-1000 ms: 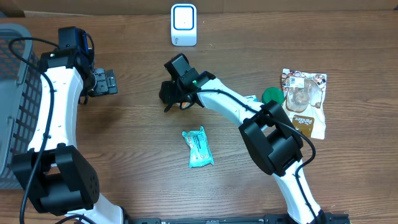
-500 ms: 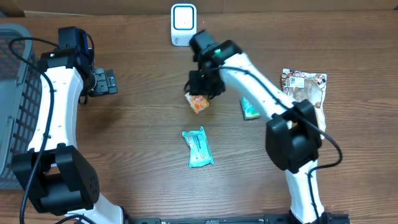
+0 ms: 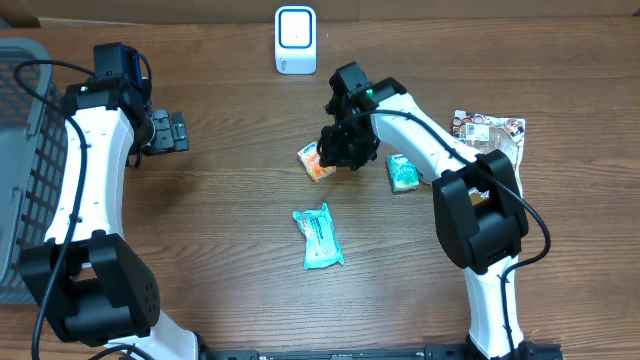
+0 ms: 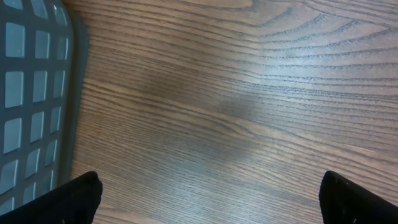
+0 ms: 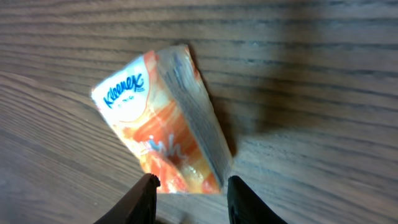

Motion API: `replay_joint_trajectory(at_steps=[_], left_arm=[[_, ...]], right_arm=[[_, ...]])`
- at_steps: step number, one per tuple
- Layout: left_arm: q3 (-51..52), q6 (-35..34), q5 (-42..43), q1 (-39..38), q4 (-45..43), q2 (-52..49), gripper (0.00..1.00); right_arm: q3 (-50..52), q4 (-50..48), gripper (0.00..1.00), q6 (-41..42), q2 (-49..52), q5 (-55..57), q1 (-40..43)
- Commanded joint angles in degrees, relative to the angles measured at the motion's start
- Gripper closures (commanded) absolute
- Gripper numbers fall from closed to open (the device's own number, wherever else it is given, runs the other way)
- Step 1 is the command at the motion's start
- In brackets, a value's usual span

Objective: Scan the item barcode
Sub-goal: 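Move the right gripper to the orange Kleenex pack and grasp it, then lift the orange Kleenex pack and hold it to the white scanner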

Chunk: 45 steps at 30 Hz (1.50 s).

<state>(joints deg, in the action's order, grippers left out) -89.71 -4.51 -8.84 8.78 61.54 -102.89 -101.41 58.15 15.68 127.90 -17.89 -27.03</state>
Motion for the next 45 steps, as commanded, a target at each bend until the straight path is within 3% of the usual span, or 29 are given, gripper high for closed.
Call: replay_joint_trajectory(at_steps=[1,8,11,16,29,36,40,45], left_arm=[[-0.35,-0.2,-0.15,0.2,-0.09,-0.17,0.0],[-0.35,-0.2,-0.15,0.2,-0.09,-0.17,0.0],[-0.35,-0.2,-0.15,0.2,-0.09,-0.17,0.0],[-0.35,-0.2,-0.15,0.2,-0.09,-0.17,0.0],[-0.35,-0.2,-0.15,0.2,-0.09,-0.17,0.0],[-0.35,-0.2,-0.15,0.2,-0.09,-0.17,0.0],[-0.35,-0.2,-0.15,0.2,-0.09,-0.17,0.0],[-0.35,-0.2,-0.15,0.2,-0.09,-0.17,0.01]], right_arm=[[3.74,-3.78,0.66,-0.72,0.17,-2.99,-0.17],[9.62,-12.04,0.76,2.32,0.17,-3.87,-0.15],[10.03,-12.52,0.96,2.29,0.17,-3.87,-0.15],[8.33,-10.56,0.96,1.81,-2.12,-10.32,1.51],[8.31,-13.99,0.96,-0.52,-17.22,-51.54,11.87],[8.31,-26.56,0.96,12.2,-17.27,-71.23,16.55],[8.31,-35.23,0.96,23.19,-17.27,-72.04,17.42],[8.31,-40.09,0.96,25.46,-17.27,-71.76,17.4]])
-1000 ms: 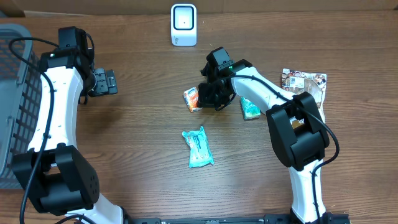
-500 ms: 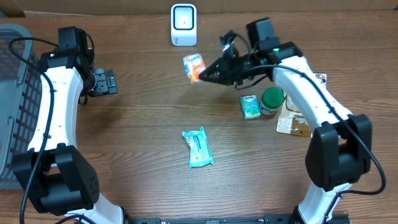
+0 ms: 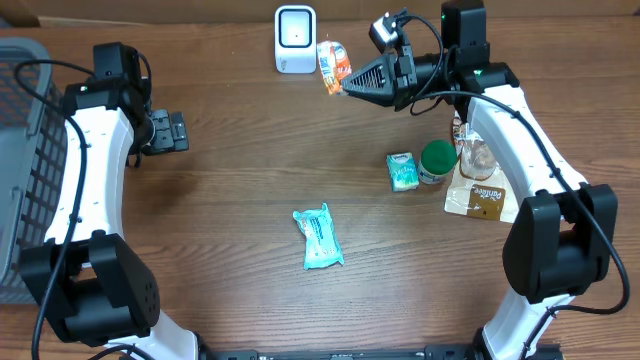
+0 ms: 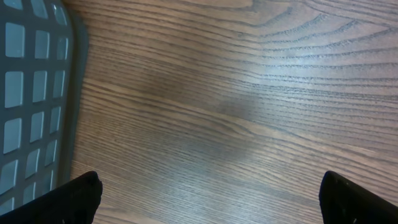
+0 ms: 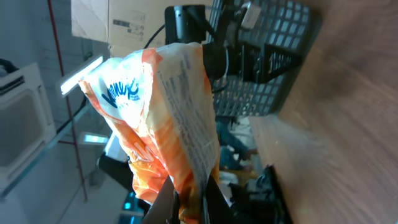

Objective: Scan the item barcode
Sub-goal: 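Lift the orange Kleenex pack and hold it to the white scanner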

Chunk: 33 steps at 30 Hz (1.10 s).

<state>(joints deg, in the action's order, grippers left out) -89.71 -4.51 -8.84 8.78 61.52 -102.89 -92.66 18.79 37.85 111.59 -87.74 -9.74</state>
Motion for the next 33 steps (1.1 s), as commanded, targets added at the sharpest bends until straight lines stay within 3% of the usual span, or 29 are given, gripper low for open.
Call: replay_joint_trajectory(at_steps=[1,7,11,14,16,18,20,24,26,31,33], left_arm=[[-0.35,-0.2,-0.13,0.2,-0.07,-0.17,0.0],[-0.35,-0.2,-0.13,0.2,-0.07,-0.17,0.0],[-0.35,-0.2,-0.15,0.2,-0.07,-0.17,0.0],[-0.35,-0.2,-0.15,0.2,-0.07,-0.17,0.0],[-0.35,-0.2,-0.13,0.2,-0.07,-0.17,0.0],[-0.35,-0.2,-0.15,0.2,-0.07,-0.17,0.0],[-0.35,-0.2,-0.15,0.2,-0.07,-0.17,0.0],[-0.35,-0.2,-0.13,0.2,-0.09,-0.17,0.0],[-0.35,-0.2,-0.15,0.2,-0.07,-0.17,0.01],[-0.35,-0.2,-0.15,0.2,-0.07,-0.17,0.0],[-0.35,-0.2,-0.13,0.2,-0.07,-0.17,0.0]], right_arm=[[-0.42,-0.74,0.96,3.26,-0.96,-1.64,0.11],[-0.37,2.54,0.96,-0.42,-0.96,9.14,-1.36],[-0.37,19.71,0.96,-12.52,-0.96,38.42,-6.51],[-1.79,25.57,0.96,-14.88,-0.96,55.52,-10.49],[-8.46,32.35,0.96,-16.31,-0.96,70.53,-11.65],[-13.25,35.5,0.96,-18.38,-0.94,77.07,-12.17],[-19.67,37.51,0.96,-20.39,-0.87,90.38,-13.4],[-24.37,31.69,0.96,-24.48,-0.87,110.42,-16.5],[-24.35,26.23,0.96,-28.41,0.04,114.4,-17.77],[-24.35,6.25,0.96,-41.86,7.37,126.7,-20.81],[-24.35,-1.42,0.96,-52.43,11.54,127.19,-21.68]])
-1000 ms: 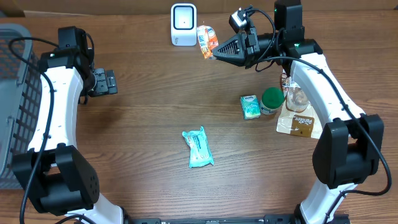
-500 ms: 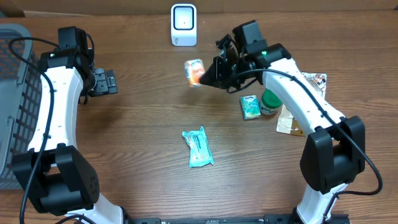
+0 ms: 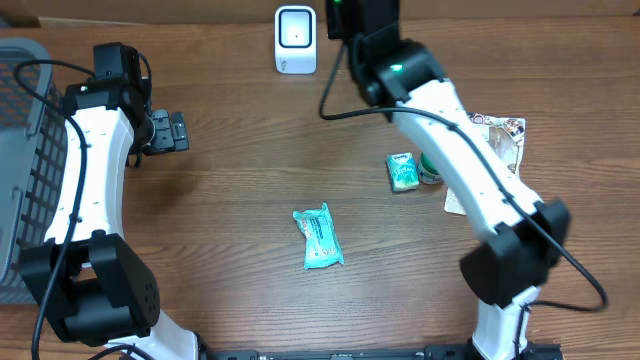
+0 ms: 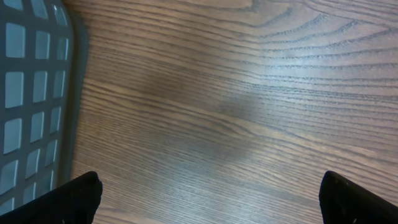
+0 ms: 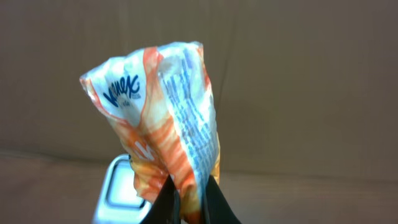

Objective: Scan the item barcode
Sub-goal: 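Lift the orange Kleenex pack and hold it to the white scanner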

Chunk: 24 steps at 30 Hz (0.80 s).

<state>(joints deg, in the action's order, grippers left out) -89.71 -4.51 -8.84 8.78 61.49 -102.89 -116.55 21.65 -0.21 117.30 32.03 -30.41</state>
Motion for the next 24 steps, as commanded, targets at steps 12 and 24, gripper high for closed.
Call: replay_joint_trajectory(at_steps=[12,24], left_arm=[[-0.35,-0.2,-0.13,0.2,-0.04,-0.17,0.0],[-0.35,-0.2,-0.15,0.2,-0.04,-0.17,0.0]], right_arm=[[-0.42,-29.16,0.96,-53.72,26.03,7.39,-4.13],[-0.42,-31.91,0.96,-55.41,28.02,6.88,-3.72]])
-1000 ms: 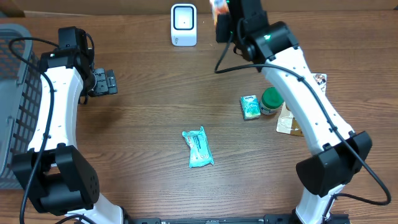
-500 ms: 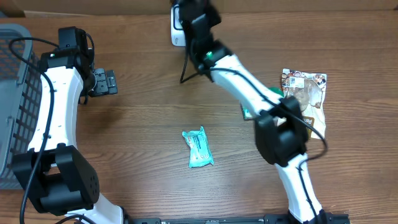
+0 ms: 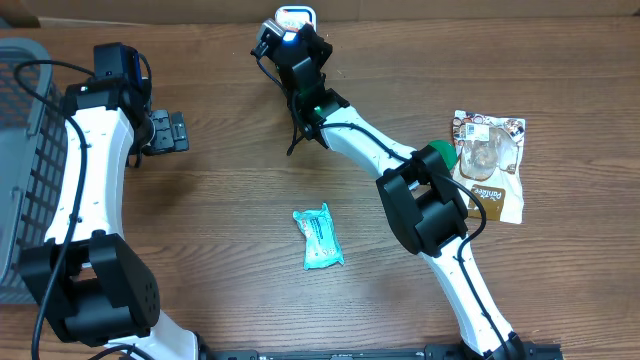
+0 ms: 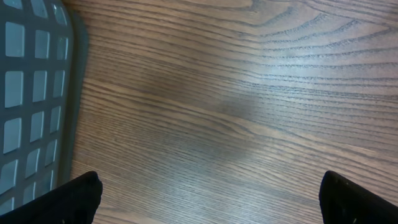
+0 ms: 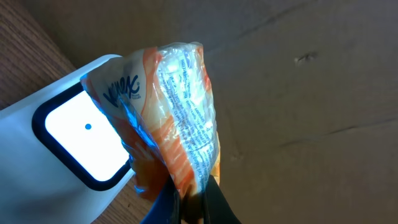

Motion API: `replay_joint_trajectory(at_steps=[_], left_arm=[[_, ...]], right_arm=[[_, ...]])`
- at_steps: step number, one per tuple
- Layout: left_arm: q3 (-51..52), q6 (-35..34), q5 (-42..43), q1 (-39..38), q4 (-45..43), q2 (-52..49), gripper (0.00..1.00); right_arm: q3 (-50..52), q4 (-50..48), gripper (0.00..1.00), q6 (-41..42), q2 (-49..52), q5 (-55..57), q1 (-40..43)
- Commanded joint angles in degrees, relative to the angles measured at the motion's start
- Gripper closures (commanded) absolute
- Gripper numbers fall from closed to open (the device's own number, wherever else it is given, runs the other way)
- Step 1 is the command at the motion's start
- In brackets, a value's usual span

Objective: Scan the item barcode
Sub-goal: 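Lift the orange Kleenex pack and hold it to the white scanner, then carry the orange pack right and drop it near the jar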

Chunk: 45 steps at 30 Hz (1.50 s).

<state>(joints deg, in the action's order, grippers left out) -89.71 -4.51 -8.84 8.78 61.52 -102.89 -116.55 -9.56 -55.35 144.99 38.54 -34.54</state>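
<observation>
An orange and white Kleenex tissue pack (image 5: 168, 118) is pinched at its lower end by my right gripper (image 5: 191, 199), which is shut on it. The pack sits right in front of the lit window of the white scanner (image 5: 68, 155), with blue light on its edge. From overhead, the right gripper (image 3: 290, 38) is at the scanner (image 3: 296, 12) at the table's far edge, and the pack itself is hard to make out there. My left gripper (image 4: 211, 202) hangs open over bare wood at the left (image 3: 172, 131).
A grey basket (image 3: 20, 150) stands at the left edge, also in the left wrist view (image 4: 31, 93). A teal pack (image 3: 318, 237) lies mid-table. A green-lidded item (image 3: 438, 154) and a clear snack bag (image 3: 488, 160) lie at the right. A cardboard wall backs the table.
My right gripper has moved left and turned, so the tissue pack now covers part of the scanner's lit window instead of standing above it. The left arm has not moved.
My right gripper stood open over the tissue pack lying mid-table. Then it was shut on the pack, held in the air to the right of the scanner. Then the pack was just above the scanner, and now it faces the window. The left gripper stayed open throughout.
</observation>
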Motion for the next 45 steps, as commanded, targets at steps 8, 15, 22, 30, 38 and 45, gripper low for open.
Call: replay_joint_trajectory(at_steps=[8,15,22,30,38,45], left_arm=[[-0.35,-0.2,-0.15,0.2,-0.07,-0.17,0.0],[-0.35,-0.22,-0.13,0.2,-0.07,-0.17,0.0],[-0.35,-0.2,-0.15,0.2,-0.04,-0.17,0.0],[-0.35,-0.2,-0.15,0.2,-0.07,-0.17,0.0],[-0.35,-0.2,-0.15,0.2,-0.09,-0.17,0.0],[-0.35,-0.2,-0.15,0.2,-0.09,-0.17,0.0]], right_arm=[[-0.42,-0.66,0.96,-0.17,0.33,-0.22,0.92],[-0.42,2.23,0.96,9.27,-3.06,-0.22,0.92],[-0.42,22.27,0.96,29.05,-15.61,-3.82,0.81],[-0.42,64.26,0.96,61.81,-33.11,-17.99,1.62],[1.25,95.1,0.96,73.9,-35.89,-32.28,7.78],[12.07,97.02,0.96,74.05,-35.6,-38.91,15.54]])
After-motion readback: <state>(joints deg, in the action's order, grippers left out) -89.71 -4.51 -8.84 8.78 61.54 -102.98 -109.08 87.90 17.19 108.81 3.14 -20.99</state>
